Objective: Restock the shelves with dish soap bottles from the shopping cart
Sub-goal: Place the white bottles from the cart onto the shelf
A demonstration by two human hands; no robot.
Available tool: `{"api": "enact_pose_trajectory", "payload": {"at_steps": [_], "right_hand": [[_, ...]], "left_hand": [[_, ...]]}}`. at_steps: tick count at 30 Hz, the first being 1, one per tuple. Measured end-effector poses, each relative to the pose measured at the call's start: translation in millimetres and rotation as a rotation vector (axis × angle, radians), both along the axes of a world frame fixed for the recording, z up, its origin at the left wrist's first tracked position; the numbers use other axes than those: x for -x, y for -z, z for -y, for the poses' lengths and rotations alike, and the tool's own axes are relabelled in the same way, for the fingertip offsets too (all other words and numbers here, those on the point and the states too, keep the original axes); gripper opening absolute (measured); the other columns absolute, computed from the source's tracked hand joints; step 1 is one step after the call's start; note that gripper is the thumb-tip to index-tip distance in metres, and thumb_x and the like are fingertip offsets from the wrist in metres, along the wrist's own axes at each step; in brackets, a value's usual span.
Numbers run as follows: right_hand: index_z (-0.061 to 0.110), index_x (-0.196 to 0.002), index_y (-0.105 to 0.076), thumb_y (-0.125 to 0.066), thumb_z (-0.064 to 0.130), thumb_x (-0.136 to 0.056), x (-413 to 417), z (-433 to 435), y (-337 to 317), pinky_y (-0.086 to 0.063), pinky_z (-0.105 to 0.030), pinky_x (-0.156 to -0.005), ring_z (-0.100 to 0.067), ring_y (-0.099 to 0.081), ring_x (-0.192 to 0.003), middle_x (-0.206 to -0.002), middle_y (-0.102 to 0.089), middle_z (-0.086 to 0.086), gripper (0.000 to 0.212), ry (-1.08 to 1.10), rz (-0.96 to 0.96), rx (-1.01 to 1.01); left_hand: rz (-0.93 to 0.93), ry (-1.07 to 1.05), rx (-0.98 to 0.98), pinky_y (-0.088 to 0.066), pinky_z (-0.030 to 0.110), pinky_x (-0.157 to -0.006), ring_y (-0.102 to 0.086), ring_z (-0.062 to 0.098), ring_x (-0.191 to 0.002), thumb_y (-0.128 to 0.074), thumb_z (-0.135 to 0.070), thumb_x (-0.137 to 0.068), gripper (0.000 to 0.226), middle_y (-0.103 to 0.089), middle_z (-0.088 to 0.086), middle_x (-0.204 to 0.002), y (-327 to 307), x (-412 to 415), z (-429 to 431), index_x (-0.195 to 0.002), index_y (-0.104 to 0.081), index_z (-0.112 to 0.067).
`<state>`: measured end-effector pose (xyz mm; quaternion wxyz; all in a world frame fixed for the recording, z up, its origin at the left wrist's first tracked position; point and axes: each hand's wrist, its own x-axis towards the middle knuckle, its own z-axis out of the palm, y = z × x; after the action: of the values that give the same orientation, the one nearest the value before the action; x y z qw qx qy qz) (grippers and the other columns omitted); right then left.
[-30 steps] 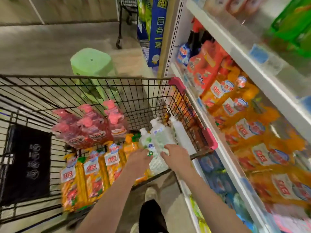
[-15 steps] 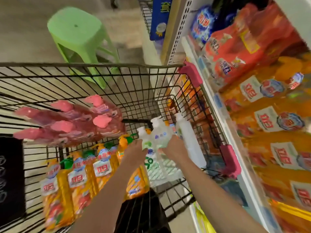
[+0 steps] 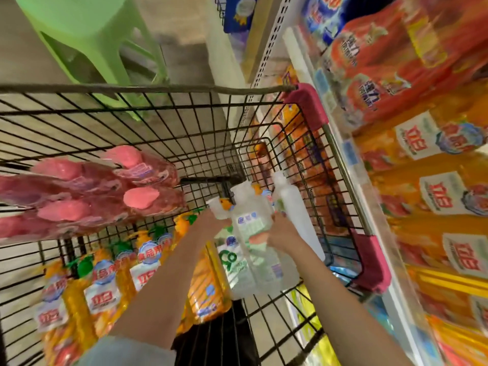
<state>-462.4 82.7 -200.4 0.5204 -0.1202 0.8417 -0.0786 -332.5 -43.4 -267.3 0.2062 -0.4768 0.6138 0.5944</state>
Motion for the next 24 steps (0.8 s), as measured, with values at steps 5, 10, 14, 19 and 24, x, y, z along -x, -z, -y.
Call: {"api": "enact_pose_trajectory", "payload": {"at_steps": [5,10,14,19,24], "right_hand": [[0.024,-0.097,-0.048,-0.082,0.019,-0.07,4,-4,-1,-0.051,-0.03,-0.082,-0.016,-0.057,-0.091,-0.092,-0.057,0.008,0.043,0.027,0.06,0.052],[0.024,-0.101,-0.06,-0.081,0.018,-0.07,13,-14,4,-0.049,-0.034,-0.092,-0.019,-0.061,-0.099,-0.107,-0.066,0.001,0.039,0.143,0.117,0.079],[0.02,-0.107,-0.065,-0.085,0.02,-0.064,17,-18,3,-0.051,-0.038,-0.09,-0.021,-0.064,-0.098,-0.107,-0.068,-0.002,0.048,0.187,0.103,0.085],[0.018,-0.104,-0.066,-0.086,0.021,-0.06,18,-19,-7,-0.053,-0.039,-0.089,-0.021,-0.065,-0.095,-0.104,-0.069,-0.002,0.049,0.191,0.04,0.092],[0.016,-0.104,-0.064,-0.085,0.019,-0.064,12,-19,-17,-0.051,-0.031,-0.082,-0.02,-0.062,-0.096,-0.102,-0.067,-0.002,0.044,0.141,-0.007,0.123]], "left_hand": [[0.063,0.089,-0.055,-0.05,0.038,-0.092,-0.06,0.014,-0.099,-0.083,-0.058,-0.037,0.08,-0.067,-0.006,-0.105,34,0,12,-0.107,-0.063,-0.024],[0.095,0.095,-0.078,-0.036,0.031,-0.101,-0.041,0.024,-0.13,-0.085,-0.026,-0.069,0.091,-0.044,-0.001,-0.139,-10,-4,12,-0.142,-0.033,-0.008],[0.021,0.104,-0.041,-0.041,0.03,-0.091,-0.046,0.019,-0.116,-0.086,-0.024,-0.067,0.094,-0.046,0.0,-0.134,-18,-11,10,-0.141,-0.03,-0.009],[-0.07,0.199,0.13,-0.047,0.025,-0.074,-0.054,0.017,-0.095,-0.083,-0.018,-0.07,0.043,-0.056,-0.009,-0.091,-41,-14,-4,-0.1,-0.052,-0.02],[-0.139,0.194,0.233,-0.05,0.033,-0.081,-0.058,0.02,-0.097,-0.083,-0.02,-0.07,0.051,-0.061,0.003,-0.1,-60,-26,-19,-0.111,-0.053,-0.012]]}}
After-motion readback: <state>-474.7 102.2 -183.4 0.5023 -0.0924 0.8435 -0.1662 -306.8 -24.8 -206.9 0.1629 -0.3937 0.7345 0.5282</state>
